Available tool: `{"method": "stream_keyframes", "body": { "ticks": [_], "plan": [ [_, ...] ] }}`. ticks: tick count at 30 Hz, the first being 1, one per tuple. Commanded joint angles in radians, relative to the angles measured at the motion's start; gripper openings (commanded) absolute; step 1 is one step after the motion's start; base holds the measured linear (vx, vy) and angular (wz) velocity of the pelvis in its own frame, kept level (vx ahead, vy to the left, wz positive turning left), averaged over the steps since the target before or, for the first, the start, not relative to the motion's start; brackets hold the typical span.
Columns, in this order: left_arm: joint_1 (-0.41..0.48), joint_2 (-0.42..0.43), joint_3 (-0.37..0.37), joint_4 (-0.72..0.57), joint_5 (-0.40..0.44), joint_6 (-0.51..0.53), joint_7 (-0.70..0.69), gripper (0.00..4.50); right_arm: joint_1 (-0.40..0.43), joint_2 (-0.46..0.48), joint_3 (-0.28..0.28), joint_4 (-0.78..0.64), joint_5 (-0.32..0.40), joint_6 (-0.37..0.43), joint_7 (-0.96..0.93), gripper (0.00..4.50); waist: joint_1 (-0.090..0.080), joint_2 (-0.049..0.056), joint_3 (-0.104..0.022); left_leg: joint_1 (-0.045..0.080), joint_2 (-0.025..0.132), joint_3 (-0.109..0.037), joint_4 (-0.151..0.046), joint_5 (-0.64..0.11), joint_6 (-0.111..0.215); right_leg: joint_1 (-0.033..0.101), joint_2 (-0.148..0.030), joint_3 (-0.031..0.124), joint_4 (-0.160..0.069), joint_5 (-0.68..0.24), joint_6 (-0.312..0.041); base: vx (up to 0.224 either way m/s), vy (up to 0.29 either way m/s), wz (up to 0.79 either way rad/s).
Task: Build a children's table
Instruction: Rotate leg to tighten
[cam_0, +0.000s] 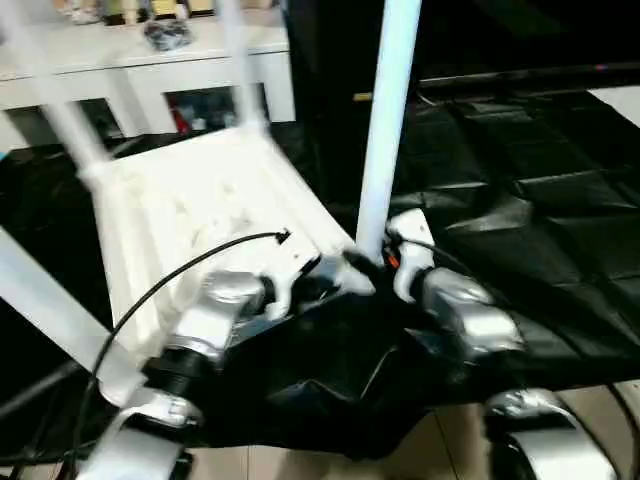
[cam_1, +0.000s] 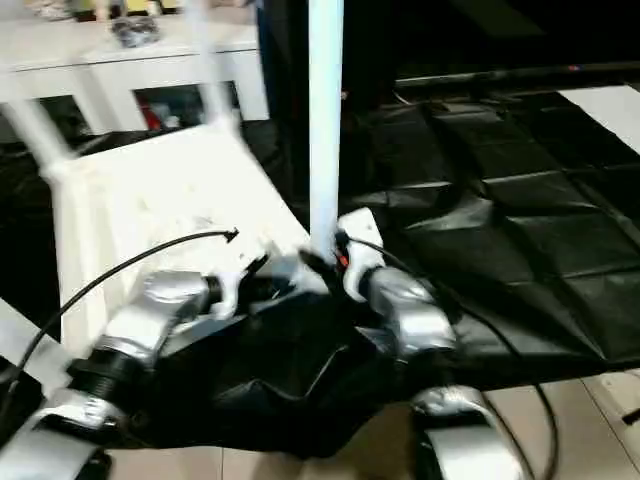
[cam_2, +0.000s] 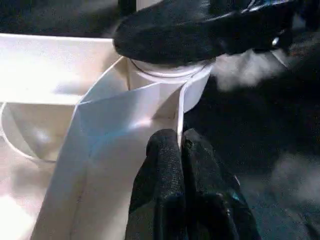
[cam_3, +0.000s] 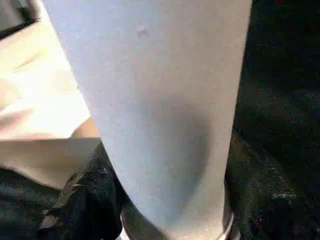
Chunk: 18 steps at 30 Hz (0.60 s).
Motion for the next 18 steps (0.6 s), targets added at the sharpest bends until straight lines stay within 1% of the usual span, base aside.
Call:
{"method": "stream_keyframes", "body": {
  "ticks": [1, 2, 3, 5, 6, 7, 9, 10, 11, 12, 13, 14, 15, 16, 17, 18],
  "plan": [
    [-0.007, -0.065, -0.020, -0.041, -0.016, 0.001, 0.036, 0.00, 0.028, 0.098, 0.079, 0.076, -0.006, 0.021, 0.047, 2.77, 0.006, -0.007, -0.050, -0.012, 0.007, -0.001, -0.063, -0.278, 0.058, 0.048, -0.039, 0.025, -0.080, -0.336, -0.191, 0.000, 0.000, 0.00],
    [-0.006, -0.065, -0.023, -0.042, -0.015, 0.001, 0.036, 0.00, 0.027, 0.099, 0.077, 0.076, -0.003, 0.020, 0.050, 2.97, 0.007, -0.007, -0.050, -0.013, 0.007, 0.001, -0.063, -0.270, 0.067, 0.050, -0.038, 0.025, -0.078, -0.312, -0.201, 0.000, 0.000, 0.00],
    [-0.002, -0.065, -0.029, -0.048, -0.014, -0.001, 0.034, 0.00, 0.025, 0.102, 0.069, 0.078, 0.007, 0.017, 0.055, 3.11, 0.007, -0.004, -0.050, -0.012, 0.007, 0.001, -0.063, -0.268, 0.070, 0.050, -0.038, 0.025, -0.077, -0.305, -0.205, 0.000, 0.000, 0.00],
    [0.001, -0.060, -0.036, -0.050, -0.015, -0.006, 0.029, 0.00, 0.025, 0.101, 0.066, 0.076, 0.016, 0.014, 0.067, 3.17, 0.006, -0.005, -0.049, -0.013, 0.007, 0.001, -0.064, -0.276, 0.076, 0.052, -0.039, 0.024, -0.078, -0.313, -0.207, 0.000, 0.000, 0.00],
    [0.002, -0.056, -0.038, -0.049, -0.016, -0.013, 0.023, 0.00, 0.027, 0.099, 0.070, 0.071, 0.012, 0.009, 0.068, 3.40, 0.005, -0.005, -0.047, -0.013, 0.007, 0.001, -0.065, -0.285, 0.075, 0.051, -0.038, 0.024, -0.080, -0.330, -0.203, 0.000, 0.000, 0.00],
    [0.003, -0.053, -0.040, -0.049, -0.016, -0.017, 0.017, 0.00, 0.029, 0.095, 0.076, 0.069, 0.006, 0.003, 0.070, 3.40, 0.004, -0.004, -0.047, -0.011, 0.007, 0.001, -0.065, -0.296, 0.071, 0.049, -0.038, 0.024, -0.082, -0.348, -0.197, 0.000, 0.000, 0.00],
    [0.010, -0.041, -0.049, -0.059, -0.016, -0.029, -0.005, 0.00, 0.035, 0.075, 0.100, 0.063, -0.016, -0.026, 0.084, 3.52, 0.004, -0.002, -0.047, -0.012, 0.008, -0.001, -0.066, -0.300, 0.065, 0.049, -0.039, 0.024, -0.082, -0.349, -0.193, 0.000, 0.000, 0.00],
    [0.016, -0.030, -0.060, -0.067, -0.017, -0.042, -0.034, 0.00, 0.045, 0.048, 0.119, 0.041, -0.028, -0.040, 0.117, 3.52, 0.004, -0.006, -0.048, -0.013, 0.008, 0.000, -0.066, -0.298, 0.066, 0.050, -0.038, 0.024, -0.082, -0.345, -0.193, 0.000, 0.000, 0.00],
    [0.017, -0.029, -0.061, -0.068, -0.017, -0.044, -0.038, 0.00, 0.047, 0.044, 0.121, 0.038, -0.029, -0.041, 0.122, 3.52, 0.006, -0.005, -0.048, -0.013, 0.008, -0.002, -0.066, -0.294, 0.067, 0.051, -0.039, 0.024, -0.080, -0.338, -0.193, 0.000, 0.000, 0.00],
    [0.024, -0.017, -0.069, -0.076, -0.018, -0.051, -0.062, 0.00, 0.067, 0.005, 0.132, -0.008, -0.023, -0.040, 0.181, 3.52, 0.005, -0.005, -0.050, -0.013, 0.010, 0.000, -0.065, -0.284, 0.073, 0.052, -0.038, 0.025, -0.077, -0.310, -0.201, 0.000, 0.000, 0.00],
    [0.026, -0.013, -0.071, -0.078, -0.020, -0.051, -0.070, 0.00, 0.076, -0.013, 0.134, -0.030, -0.017, -0.038, 0.209, 3.52, 0.007, -0.006, -0.049, -0.013, 0.010, 0.001, -0.063, -0.275, 0.081, 0.054, -0.037, 0.026, -0.077, -0.288, -0.208, 0.000, 0.000, 0.00],
    [0.028, -0.008, -0.074, -0.081, -0.021, -0.052, -0.080, 0.00, 0.087, -0.034, 0.136, -0.056, -0.010, -0.036, 0.242, 3.52, 0.008, -0.007, -0.049, -0.013, 0.009, 0.002, -0.062, -0.270, 0.087, 0.055, -0.035, 0.026, -0.077, -0.280, -0.207, 0.000, 0.000, 0.00],
    [0.032, 0.001, -0.077, -0.085, -0.022, -0.051, -0.095, 0.00, 0.110, -0.076, 0.138, -0.110, 0.011, -0.027, 0.309, 3.52, 0.013, -0.007, -0.051, -0.013, 0.011, 0.003, -0.060, -0.257, 0.094, 0.055, -0.038, 0.028, -0.073, -0.262, -0.216, 0.000, 0.000, 0.00],
    [0.036, 0.011, -0.082, -0.089, -0.023, -0.055, -0.110, 0.00, 0.138, -0.129, 0.136, -0.176, 0.042, -0.002, 0.387, 3.52, 0.021, -0.008, -0.052, -0.009, 0.012, 0.005, -0.058, -0.243, 0.104, 0.057, -0.035, 0.028, -0.074, -0.245, -0.217, 0.000, 0.000, 0.00],
    [0.038, 0.016, -0.083, -0.090, -0.023, -0.057, -0.117, 0.00, 0.151, -0.157, 0.133, -0.209, 0.059, 0.011, 0.425, 3.52, 0.028, -0.009, -0.052, -0.006, 0.014, 0.007, -0.056, -0.237, 0.112, 0.056, -0.034, 0.028, -0.073, -0.231, -0.220, 0.000, 0.000, 0.00],
    [0.039, 0.025, -0.084, -0.090, -0.026, -0.059, -0.133, 0.00, 0.177, -0.222, 0.124, -0.271, 0.093, 0.042, 0.503, 3.52, 0.047, -0.008, -0.052, -0.010, 0.016, 0.010, -0.052, -0.200, 0.130, 0.058, -0.034, 0.029, -0.066, -0.197, -0.233, 0.000, 0.000, 0.00]
  ]
}}
